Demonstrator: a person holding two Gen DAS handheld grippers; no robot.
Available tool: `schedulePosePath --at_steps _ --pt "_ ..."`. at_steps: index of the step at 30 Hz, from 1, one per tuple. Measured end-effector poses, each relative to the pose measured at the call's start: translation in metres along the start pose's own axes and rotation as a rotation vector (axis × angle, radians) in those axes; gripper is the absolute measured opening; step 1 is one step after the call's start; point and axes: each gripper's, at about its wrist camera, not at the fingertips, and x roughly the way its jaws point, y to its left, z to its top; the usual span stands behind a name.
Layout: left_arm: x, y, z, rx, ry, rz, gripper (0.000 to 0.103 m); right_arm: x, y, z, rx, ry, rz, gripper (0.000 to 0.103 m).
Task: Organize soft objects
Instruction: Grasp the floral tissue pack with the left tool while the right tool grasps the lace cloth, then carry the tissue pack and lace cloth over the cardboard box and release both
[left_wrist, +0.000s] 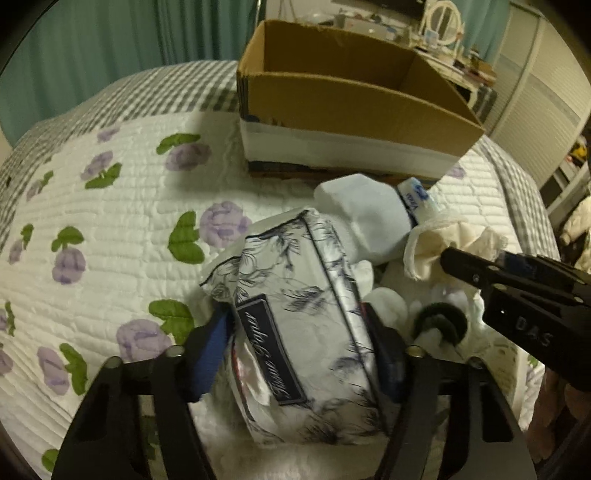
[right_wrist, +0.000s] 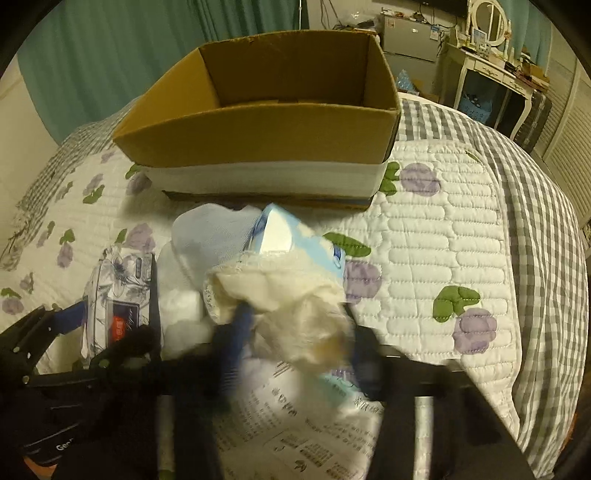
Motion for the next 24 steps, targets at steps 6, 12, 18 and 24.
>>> schedulePosePath --at_steps 6,12,18,24 --pt "-0.017 0.003 -0.003 0.023 -0.023 -0.008 0.045 -0.023 0.012 -0.002 -0.037 -0.037 -0.016 0.023" --pt "-0.04 0.009 -0.009 0.03 -0.063 -0.014 0.043 -0.059 0.017 -0.007 -0.03 -0.09 -0.034 0.022" --pt "-0.072 0.014 -0.017 0.03 -0.116 -0.022 0.043 -0.103 0.024 -0.016 -0.019 -0.16 -0.06 0.022" --pt "-0.113 0.017 -0.024 0.025 -0.189 -0.037 0.043 -0.15 0.031 -0.028 -0.007 -0.236 -0.081 0.022"
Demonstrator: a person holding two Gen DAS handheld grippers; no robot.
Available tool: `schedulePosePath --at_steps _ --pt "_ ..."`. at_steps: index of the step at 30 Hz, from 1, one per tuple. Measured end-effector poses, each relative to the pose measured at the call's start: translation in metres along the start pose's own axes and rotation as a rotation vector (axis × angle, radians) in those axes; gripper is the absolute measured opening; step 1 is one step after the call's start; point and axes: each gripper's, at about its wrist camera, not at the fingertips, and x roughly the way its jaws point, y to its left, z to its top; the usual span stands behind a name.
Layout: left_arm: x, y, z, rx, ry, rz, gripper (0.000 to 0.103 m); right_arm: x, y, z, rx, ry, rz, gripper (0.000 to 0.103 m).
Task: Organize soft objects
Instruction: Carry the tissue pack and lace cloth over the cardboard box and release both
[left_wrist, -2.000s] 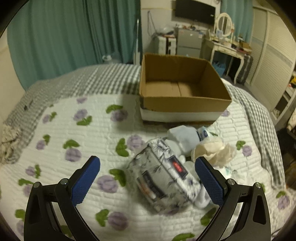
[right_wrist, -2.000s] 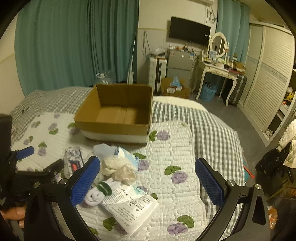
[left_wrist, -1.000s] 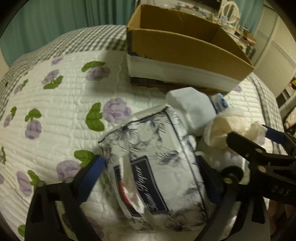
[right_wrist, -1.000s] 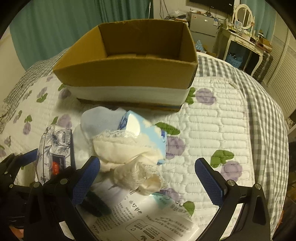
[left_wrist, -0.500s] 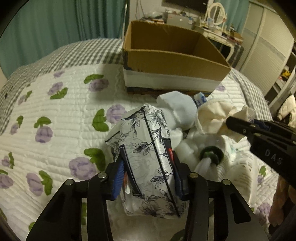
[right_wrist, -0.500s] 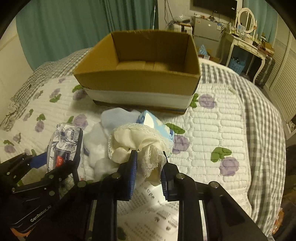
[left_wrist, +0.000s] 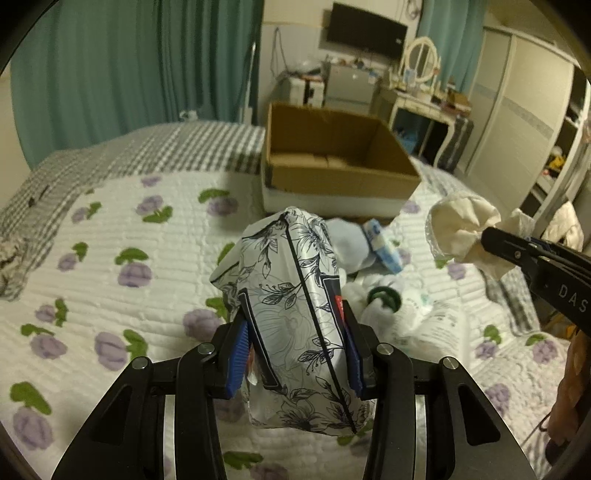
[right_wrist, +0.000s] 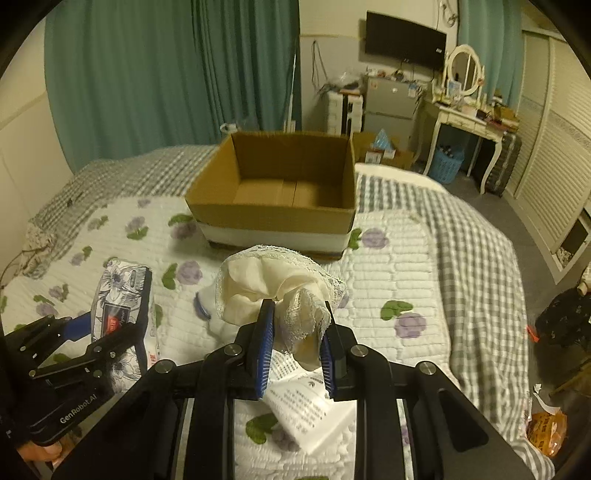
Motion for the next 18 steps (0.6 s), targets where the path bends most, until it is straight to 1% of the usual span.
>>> schedulePosePath --at_steps 6,14,18 --pt "-0.047 0.002 0.007 0.004 -0.101 -0.015 0.043 -0.054 0.009 0.002 -0.003 -0.092 -0.035 0.022" --pt "-0.11 0.003 0.027 0.012 -0.253 -0.032 0.043 -0.12 0.02 0.01 -0.007 -0.23 -0.049 0.022" --pt "-0.135 0.003 0.037 0.024 -0.316 -0.044 0.043 -0.148 0.026 0.017 -0.018 -0.294 -0.052 0.022"
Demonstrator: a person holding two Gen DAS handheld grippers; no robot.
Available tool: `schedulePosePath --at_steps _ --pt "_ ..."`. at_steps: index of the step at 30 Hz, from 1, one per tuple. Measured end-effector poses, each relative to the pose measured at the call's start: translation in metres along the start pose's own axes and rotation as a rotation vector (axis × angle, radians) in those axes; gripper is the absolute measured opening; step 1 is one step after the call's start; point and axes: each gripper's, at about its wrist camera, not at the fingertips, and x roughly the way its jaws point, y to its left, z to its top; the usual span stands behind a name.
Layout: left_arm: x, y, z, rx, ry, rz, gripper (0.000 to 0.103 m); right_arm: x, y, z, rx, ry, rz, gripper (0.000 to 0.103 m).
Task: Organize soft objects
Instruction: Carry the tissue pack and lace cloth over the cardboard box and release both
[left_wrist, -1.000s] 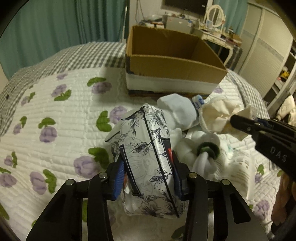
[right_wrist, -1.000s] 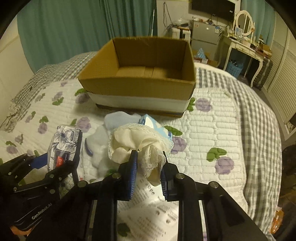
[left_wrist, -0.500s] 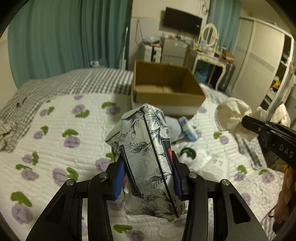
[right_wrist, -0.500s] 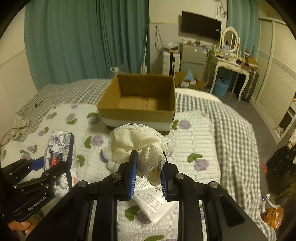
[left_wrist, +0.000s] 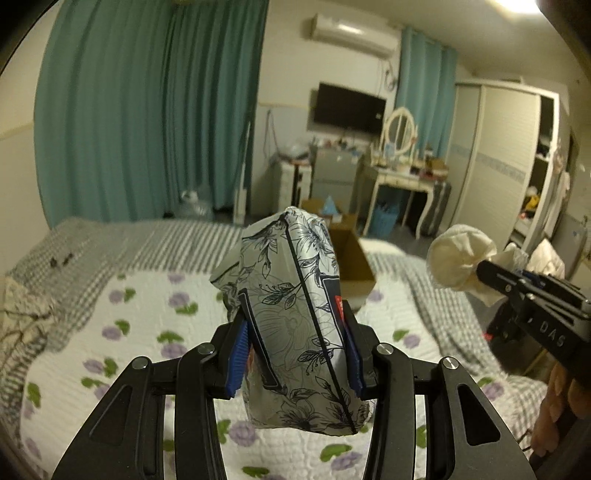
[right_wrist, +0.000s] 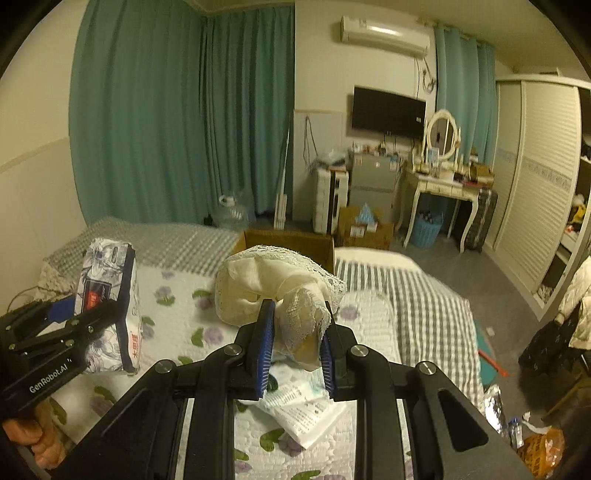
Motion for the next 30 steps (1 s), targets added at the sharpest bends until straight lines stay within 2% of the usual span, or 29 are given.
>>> schedulePosePath --at_steps 8,15,22,30 --pt "-0.02 -0.005 0.028 0.029 -0.096 -0.018 0.043 -0.027 0.001 0.027 0.003 -0.087 0.006 0.022" --pt "-0.006 -0.003 0.046 0.029 -0.129 -0.035 0.043 -0.027 0.001 0.051 0.01 -0.121 -0.001 0.022" --pt "0.02 -0.002 0.065 0.027 -0.145 -0.024 0.043 -0.009 0.001 0.068 0.009 -0.14 0.001 0.022" --pt "0.071 0.008 0.084 0.023 -0.124 0.0 0.043 0.041 -0.002 0.088 -0.001 -0.135 0.002 0.022"
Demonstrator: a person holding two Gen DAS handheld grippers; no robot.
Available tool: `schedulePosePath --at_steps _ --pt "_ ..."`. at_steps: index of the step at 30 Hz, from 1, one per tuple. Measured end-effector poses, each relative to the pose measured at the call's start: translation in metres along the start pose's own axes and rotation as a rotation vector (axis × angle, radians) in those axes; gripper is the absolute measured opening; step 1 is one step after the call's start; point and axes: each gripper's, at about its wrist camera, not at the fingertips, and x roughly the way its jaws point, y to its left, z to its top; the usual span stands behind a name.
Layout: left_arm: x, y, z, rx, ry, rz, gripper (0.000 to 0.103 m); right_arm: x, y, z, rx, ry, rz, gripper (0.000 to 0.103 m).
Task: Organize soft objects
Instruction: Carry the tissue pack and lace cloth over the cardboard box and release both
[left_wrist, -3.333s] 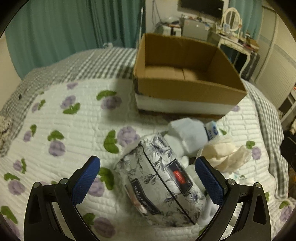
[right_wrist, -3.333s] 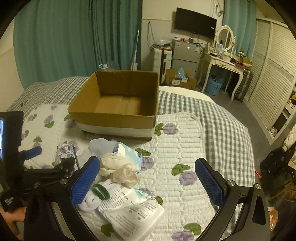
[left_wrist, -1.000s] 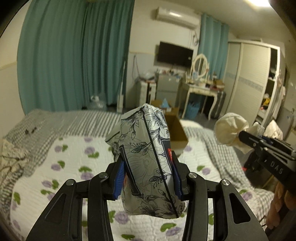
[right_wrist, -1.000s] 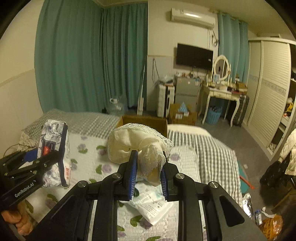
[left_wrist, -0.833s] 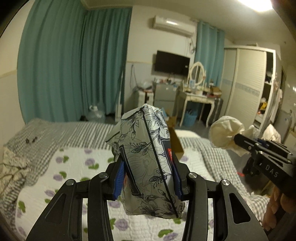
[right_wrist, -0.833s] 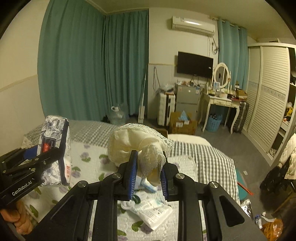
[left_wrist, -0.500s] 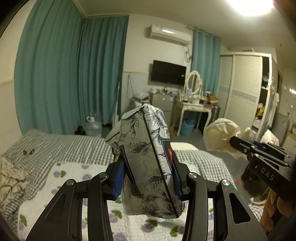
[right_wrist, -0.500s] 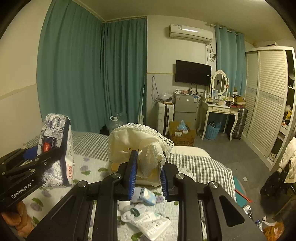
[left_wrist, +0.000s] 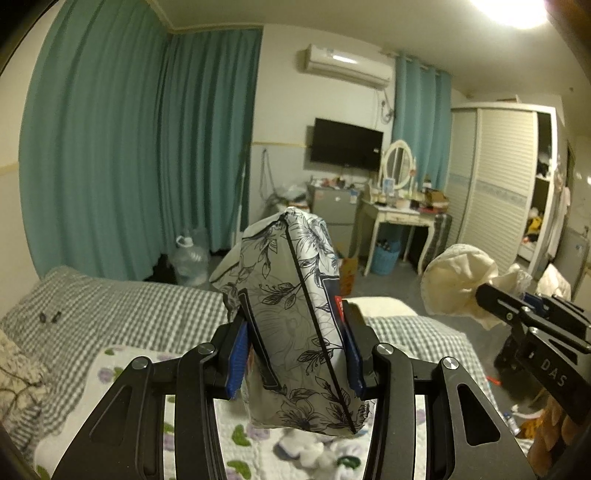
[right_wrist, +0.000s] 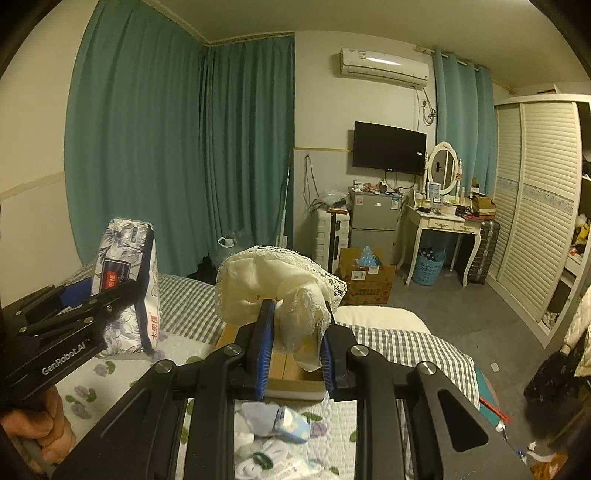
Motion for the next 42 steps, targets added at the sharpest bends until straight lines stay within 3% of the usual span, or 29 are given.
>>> schedulePosePath --at_steps 10,23,29,33,37,39,42 --pt "0.079 -0.001 -0.001 0.006 0.082 0.004 0.043 0.082 0.004 -0.005 -0.053 0.049 0.008 0.022" --pt "0.197 -0.011 -0.034 0.023 0.271 0.002 0.043 0.218 -0.008 -0.049 -0.06 0.243 0.039 0.022" --pt "0.235 -0.011 -0.048 0.034 0.354 -0.007 0.043 0.271 -0.01 -0.077 -0.077 0.331 0.048 0.022" --pt "0.246 -0.016 -0.052 0.077 0.366 -0.002 0.043 0.298 -0.01 -0.095 -0.088 0.395 0.05 0.022" --pt "0.259 -0.013 -0.057 0.053 0.413 -0.024 0.045 0.314 -0.014 -0.108 -0.089 0.438 0.051 0.022" --pt "0.262 -0.011 -0.059 0.038 0.426 -0.025 0.048 0.317 -0.017 -0.112 -0.085 0.444 0.049 0.026" --pt "0.262 -0.008 -0.057 0.022 0.429 -0.021 0.053 0.313 -0.022 -0.113 -0.076 0.436 0.049 0.046"
